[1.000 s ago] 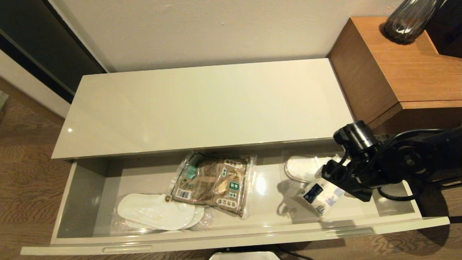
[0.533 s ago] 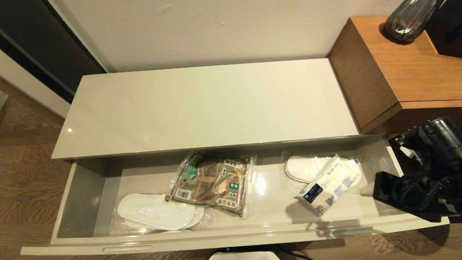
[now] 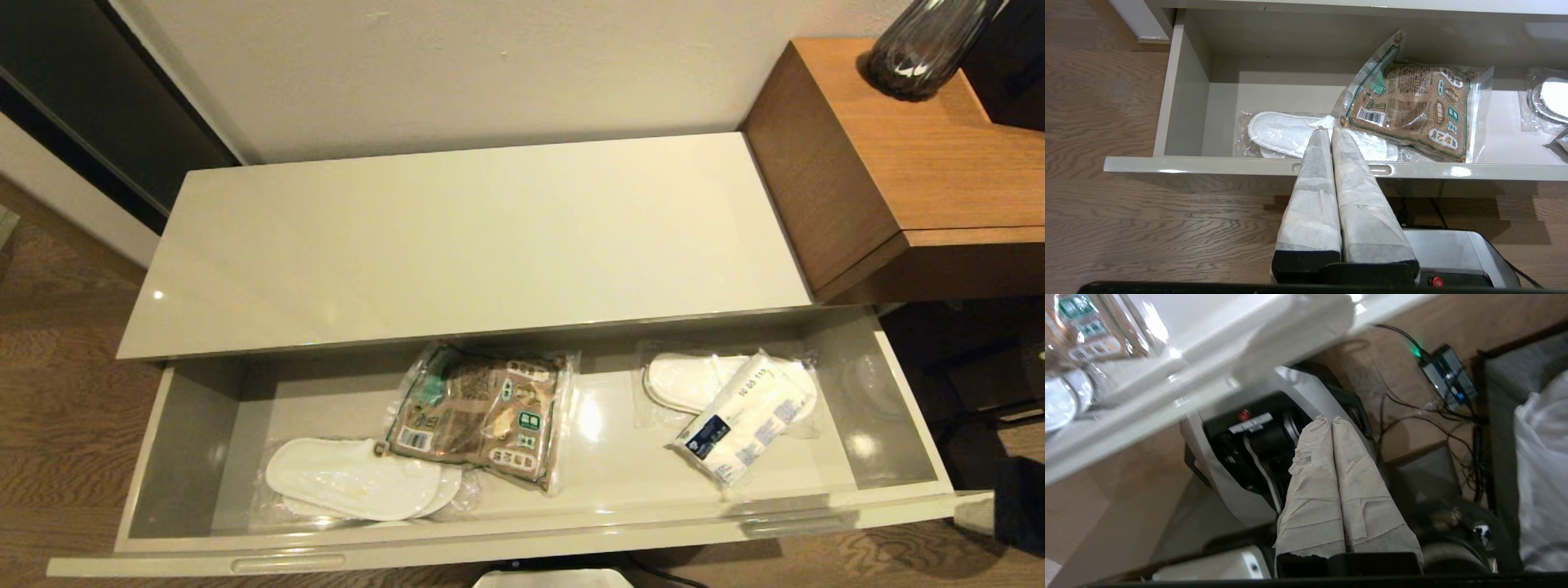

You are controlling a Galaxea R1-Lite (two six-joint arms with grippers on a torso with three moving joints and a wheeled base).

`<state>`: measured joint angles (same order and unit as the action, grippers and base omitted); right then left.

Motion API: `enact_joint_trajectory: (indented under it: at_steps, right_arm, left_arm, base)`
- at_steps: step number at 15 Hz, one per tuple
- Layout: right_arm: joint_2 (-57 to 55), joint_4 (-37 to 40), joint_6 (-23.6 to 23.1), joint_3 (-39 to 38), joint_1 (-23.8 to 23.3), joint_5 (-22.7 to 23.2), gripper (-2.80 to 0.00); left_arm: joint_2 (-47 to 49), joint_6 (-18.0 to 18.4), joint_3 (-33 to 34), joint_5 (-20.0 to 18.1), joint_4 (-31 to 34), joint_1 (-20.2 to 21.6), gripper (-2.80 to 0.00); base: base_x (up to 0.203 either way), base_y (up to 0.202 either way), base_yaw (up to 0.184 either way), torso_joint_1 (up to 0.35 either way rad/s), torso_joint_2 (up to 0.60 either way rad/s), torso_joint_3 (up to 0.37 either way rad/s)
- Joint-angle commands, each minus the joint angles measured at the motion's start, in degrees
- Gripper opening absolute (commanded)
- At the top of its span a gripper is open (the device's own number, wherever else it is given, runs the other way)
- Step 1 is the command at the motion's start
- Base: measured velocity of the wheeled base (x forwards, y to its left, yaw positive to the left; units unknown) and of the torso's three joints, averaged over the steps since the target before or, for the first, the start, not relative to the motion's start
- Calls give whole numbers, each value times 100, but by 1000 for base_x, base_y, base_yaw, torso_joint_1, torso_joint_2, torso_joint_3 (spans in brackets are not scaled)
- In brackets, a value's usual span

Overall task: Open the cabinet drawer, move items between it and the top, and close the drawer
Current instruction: Take out the solid drinks from the drawer

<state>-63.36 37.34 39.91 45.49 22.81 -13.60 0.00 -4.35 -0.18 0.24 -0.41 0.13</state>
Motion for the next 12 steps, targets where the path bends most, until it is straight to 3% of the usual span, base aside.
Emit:
enact_joint_trajectory:
  at_steps: [1, 5, 9, 11, 12]
  right_arm:
    - [716, 416, 28, 36, 9, -34, -280]
    - [1192, 1673, 250, 886, -27, -100, -280]
    - [1468, 3707, 601, 2991, -243, -126, -280]
    - [1872, 4757, 661, 3770, -616, 74, -280]
    - [2219, 4878, 556, 3916, -1013, 321, -280]
  left_arm:
    - [0, -4, 1, 2, -2, -4, -280]
    - [0, -4, 1, 2, -2, 4, -280]
    - [0, -4, 1, 2, -2, -3, -280]
    - [0, -4, 1, 2, -2, 4, -280]
    - [0, -4, 1, 2, -2, 4, -280]
  base:
    - [0, 0, 0, 0, 0, 0]
    - [0, 0, 0, 0, 0, 0]
    - [0, 0, 0, 0, 0, 0]
    - [0, 0, 0, 0, 0, 0]
    - [0, 0, 0, 0, 0, 0]
